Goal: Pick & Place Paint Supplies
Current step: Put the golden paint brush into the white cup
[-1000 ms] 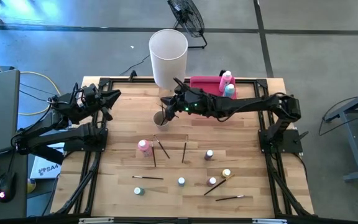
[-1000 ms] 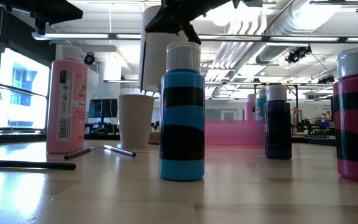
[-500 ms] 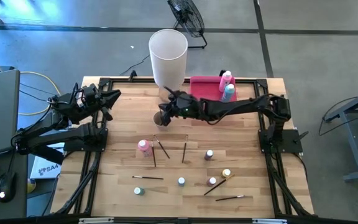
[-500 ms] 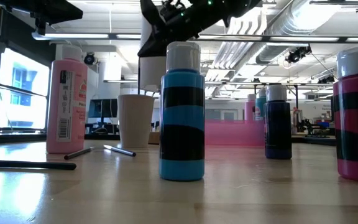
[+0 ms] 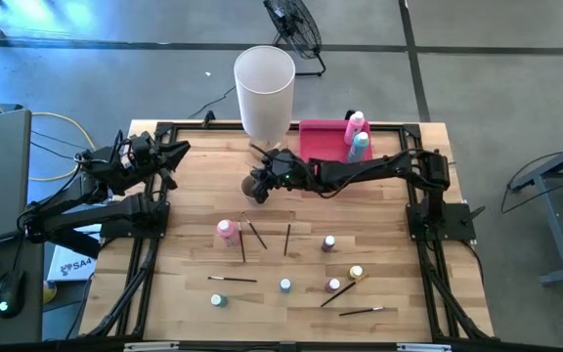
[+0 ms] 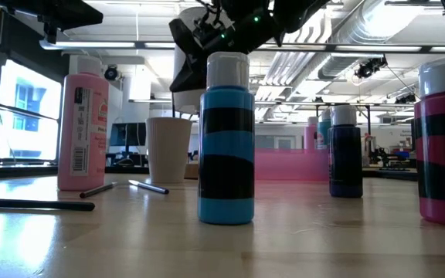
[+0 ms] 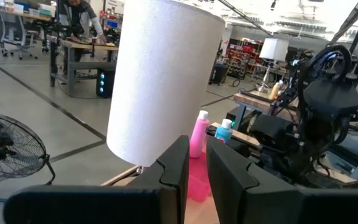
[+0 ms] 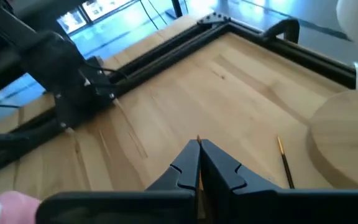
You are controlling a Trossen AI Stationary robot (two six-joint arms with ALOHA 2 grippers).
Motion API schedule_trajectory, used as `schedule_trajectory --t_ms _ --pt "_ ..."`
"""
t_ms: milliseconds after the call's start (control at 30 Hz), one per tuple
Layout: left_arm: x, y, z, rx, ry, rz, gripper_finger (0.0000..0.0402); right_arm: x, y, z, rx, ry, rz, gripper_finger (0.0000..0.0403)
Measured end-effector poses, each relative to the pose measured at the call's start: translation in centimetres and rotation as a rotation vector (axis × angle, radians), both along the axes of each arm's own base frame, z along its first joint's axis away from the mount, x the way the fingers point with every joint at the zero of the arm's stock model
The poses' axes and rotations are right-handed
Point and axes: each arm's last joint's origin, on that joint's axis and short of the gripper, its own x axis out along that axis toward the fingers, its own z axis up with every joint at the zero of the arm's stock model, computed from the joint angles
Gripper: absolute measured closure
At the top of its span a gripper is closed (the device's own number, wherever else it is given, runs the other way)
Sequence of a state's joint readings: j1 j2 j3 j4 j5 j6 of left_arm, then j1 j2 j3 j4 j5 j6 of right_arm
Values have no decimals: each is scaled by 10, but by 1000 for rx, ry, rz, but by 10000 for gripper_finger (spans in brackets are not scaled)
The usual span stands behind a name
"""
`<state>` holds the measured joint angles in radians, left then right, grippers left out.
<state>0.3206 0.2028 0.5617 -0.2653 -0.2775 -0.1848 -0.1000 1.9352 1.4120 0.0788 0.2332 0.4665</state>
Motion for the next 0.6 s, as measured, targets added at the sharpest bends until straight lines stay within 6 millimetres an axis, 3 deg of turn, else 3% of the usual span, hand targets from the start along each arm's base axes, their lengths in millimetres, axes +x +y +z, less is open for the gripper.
schedule_trajectory --t_ms 600 --pt "0 0 0 0 1 0 348 1 -4 -2 24 1 36 393"
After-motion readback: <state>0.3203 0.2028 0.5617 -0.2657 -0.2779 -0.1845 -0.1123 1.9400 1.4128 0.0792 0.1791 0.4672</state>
